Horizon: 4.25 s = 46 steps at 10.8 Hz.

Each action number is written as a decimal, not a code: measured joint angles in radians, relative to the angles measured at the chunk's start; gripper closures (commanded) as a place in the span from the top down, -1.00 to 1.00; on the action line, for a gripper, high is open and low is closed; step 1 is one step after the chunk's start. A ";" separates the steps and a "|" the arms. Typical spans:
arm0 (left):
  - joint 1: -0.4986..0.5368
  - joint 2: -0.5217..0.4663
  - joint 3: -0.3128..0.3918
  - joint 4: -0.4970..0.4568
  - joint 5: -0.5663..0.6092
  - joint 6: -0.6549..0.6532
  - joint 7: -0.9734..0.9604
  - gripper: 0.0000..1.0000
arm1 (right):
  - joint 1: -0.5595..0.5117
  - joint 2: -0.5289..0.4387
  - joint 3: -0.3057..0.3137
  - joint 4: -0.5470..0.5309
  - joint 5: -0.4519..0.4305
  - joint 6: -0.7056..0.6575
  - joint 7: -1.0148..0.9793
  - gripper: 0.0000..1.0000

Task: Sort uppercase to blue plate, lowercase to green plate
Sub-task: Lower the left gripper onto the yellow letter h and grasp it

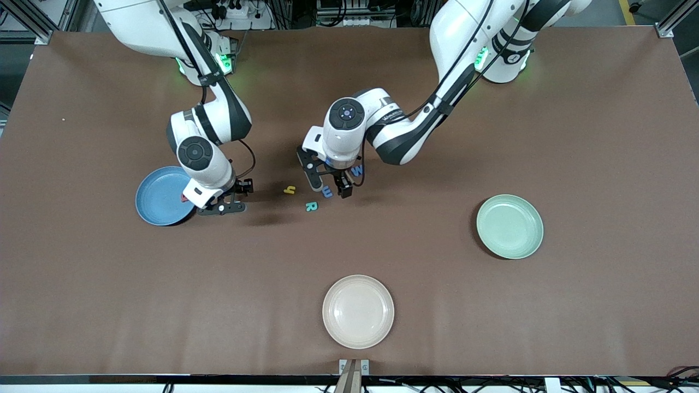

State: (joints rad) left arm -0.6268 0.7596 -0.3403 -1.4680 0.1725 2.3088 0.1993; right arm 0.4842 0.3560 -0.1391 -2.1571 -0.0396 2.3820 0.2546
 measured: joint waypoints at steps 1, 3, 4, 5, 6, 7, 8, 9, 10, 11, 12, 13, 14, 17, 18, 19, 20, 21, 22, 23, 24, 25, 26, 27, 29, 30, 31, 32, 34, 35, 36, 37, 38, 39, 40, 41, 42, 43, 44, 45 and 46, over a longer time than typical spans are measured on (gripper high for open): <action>-0.019 0.012 0.006 0.012 0.002 0.012 0.002 0.58 | -0.001 0.001 -0.003 0.000 0.000 0.005 -0.004 1.00; -0.077 0.035 0.041 0.041 0.003 0.042 0.030 0.42 | -0.001 0.012 -0.016 0.000 0.000 0.040 -0.010 1.00; -0.104 0.044 0.055 0.051 0.003 0.057 0.042 0.35 | -0.002 0.019 -0.021 0.000 -0.001 0.049 -0.014 1.00; -0.126 0.051 0.061 0.057 0.003 0.081 0.045 0.22 | -0.002 0.023 -0.023 0.000 0.000 0.051 -0.014 1.00; -0.142 0.059 0.067 0.058 0.004 0.121 0.057 0.18 | -0.002 0.025 -0.023 -0.001 0.000 0.051 -0.014 1.00; -0.155 0.068 0.080 0.058 0.004 0.165 0.079 0.18 | -0.002 0.028 -0.023 -0.001 0.000 0.051 -0.014 1.00; -0.166 0.082 0.099 0.061 0.004 0.207 0.101 0.18 | -0.002 0.032 -0.023 -0.001 0.000 0.052 -0.014 1.00; -0.174 0.102 0.114 0.072 0.004 0.241 0.113 0.18 | -0.002 0.034 -0.024 -0.001 -0.001 0.054 -0.014 1.00; -0.183 0.127 0.130 0.090 0.004 0.266 0.116 0.19 | -0.002 0.034 -0.024 0.000 -0.001 0.063 -0.014 1.00; -0.191 0.149 0.138 0.110 0.004 0.280 0.116 0.19 | -0.004 0.034 -0.025 0.001 -0.001 0.074 -0.014 1.00; -0.197 0.163 0.138 0.124 0.004 0.282 0.116 0.18 | -0.011 0.034 -0.025 0.001 0.000 0.079 -0.014 1.00; -0.204 0.169 0.139 0.132 0.004 0.287 0.116 0.18 | -0.018 0.034 -0.025 0.001 -0.001 0.081 -0.015 1.00; -0.210 0.172 0.139 0.137 0.004 0.302 0.116 0.18 | -0.021 0.034 -0.025 0.001 -0.001 0.081 -0.015 1.00; -0.215 0.205 0.141 0.149 0.004 0.383 0.116 0.17 | -0.022 0.034 -0.028 0.001 0.000 0.081 -0.015 1.00; -0.218 0.227 0.141 0.160 0.004 0.414 0.114 0.17 | -0.023 0.034 -0.038 0.001 0.000 0.081 -0.015 1.00; -0.221 0.248 0.141 0.172 0.004 0.436 0.114 0.15 | -0.028 0.034 -0.050 0.002 0.001 0.082 -0.015 1.00; -0.222 0.265 0.141 0.186 0.004 0.445 0.113 0.15 | -0.035 0.034 -0.056 0.004 0.001 0.083 -0.015 1.00; -0.224 0.278 0.141 0.201 0.004 0.448 0.112 0.15 | -0.043 0.034 -0.058 0.005 0.001 0.083 -0.015 1.00; -0.224 0.291 0.141 0.216 0.004 0.449 0.111 0.15 | -0.051 0.034 -0.059 0.006 0.001 0.084 -0.014 1.00; -0.224 0.303 0.141 0.228 0.004 0.455 0.110 0.15 | -0.055 0.034 -0.060 0.008 0.001 0.084 -0.014 1.00; -0.225 0.313 0.141 0.237 0.004 0.460 0.110 0.15 | -0.057 0.034 -0.063 0.010 0.001 0.084 -0.013 1.00; -0.225 0.319 0.141 0.240 0.004 0.463 0.110 0.15 | -0.057 0.034 -0.065 0.012 0.002 0.084 -0.012 1.00; -0.225 0.322 0.141 0.240 0.004 0.464 0.110 0.15 | -0.057 0.034 -0.065 0.013 0.002 0.084 -0.012 1.00; -0.226 0.324 0.141 0.240 0.004 0.464 0.110 0.15 | -0.057 0.034 -0.065 0.013 0.002 0.084 -0.011 1.00; -0.232 0.327 0.140 0.241 0.004 0.464 0.094 0.15 | -0.057 0.034 -0.065 0.014 0.003 0.085 -0.011 1.00; -0.239 0.329 0.140 0.241 0.004 0.464 0.085 0.15 | -0.057 0.034 -0.065 0.014 0.003 0.086 -0.011 1.00; -0.243 0.330 0.140 0.243 0.004 0.464 0.076 0.15 | -0.057 0.034 -0.066 0.014 0.003 0.087 -0.011 1.00; -0.244 0.331 0.140 0.243 0.004 0.464 0.073 0.15 | -0.057 0.034 -0.066 0.014 0.003 0.087 -0.011 1.00; -0.244 0.331 0.142 0.244 0.004 0.464 0.073 0.15 | -0.057 0.034 -0.066 0.014 0.003 0.087 -0.011 1.00; -0.244 0.331 0.143 0.245 0.004 0.464 0.073 0.08 | -0.057 0.035 -0.066 0.014 0.003 0.087 -0.011 1.00; -0.244 0.332 0.143 0.245 0.004 0.464 0.073 0.04 | -0.057 0.035 -0.066 0.014 0.003 0.087 -0.011 1.00; -0.245 0.333 0.143 0.245 0.004 0.465 0.073 0.03 | -0.057 0.035 -0.066 0.014 0.003 0.087 -0.011 1.00; -0.246 0.334 0.143 0.245 0.004 0.465 0.073 0.03 | -0.057 0.035 -0.066 0.014 0.003 0.087 -0.011 1.00; -0.248 0.335 0.143 0.245 0.004 0.465 0.073 0.02 | -0.057 0.035 -0.066 0.014 0.003 0.087 -0.011 1.00; -0.249 0.336 0.142 0.246 0.004 0.465 0.073 0.01 | -0.057 0.035 -0.066 0.014 0.003 0.087 -0.011 1.00; -0.249 0.337 0.142 0.246 0.004 0.466 0.073 0.01 | -0.057 0.035 -0.066 0.014 0.003 0.087 -0.012 1.00; -0.250 0.338 0.142 0.247 0.004 0.467 0.073 -0.02 | -0.057 0.035 -0.066 0.014 0.003 0.087 -0.012 1.00; -0.250 0.339 0.142 0.247 0.004 0.467 0.073 -0.12 | -0.057 0.035 -0.066 0.014 0.003 0.087 -0.012 1.00; -0.250 0.339 0.142 0.247 0.004 0.467 0.073 -0.25 | -0.057 0.035 -0.066 0.014 0.003 0.087 -0.012 1.00; -0.250 0.339 0.142 0.247 0.004 0.468 0.073 -0.33 | -0.057 0.035 -0.066 0.014 0.003 0.087 -0.012 1.00; -0.251 0.339 0.142 0.248 0.004 0.468 0.072 -0.38 | -0.057 0.035 -0.066 0.014 0.003 0.087 -0.012 1.00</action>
State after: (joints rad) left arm -0.8773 1.0987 -0.1983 -1.2201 0.1765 2.7772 0.2715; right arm 0.4271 0.3910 -0.2049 -2.1433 -0.0368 2.4690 0.2421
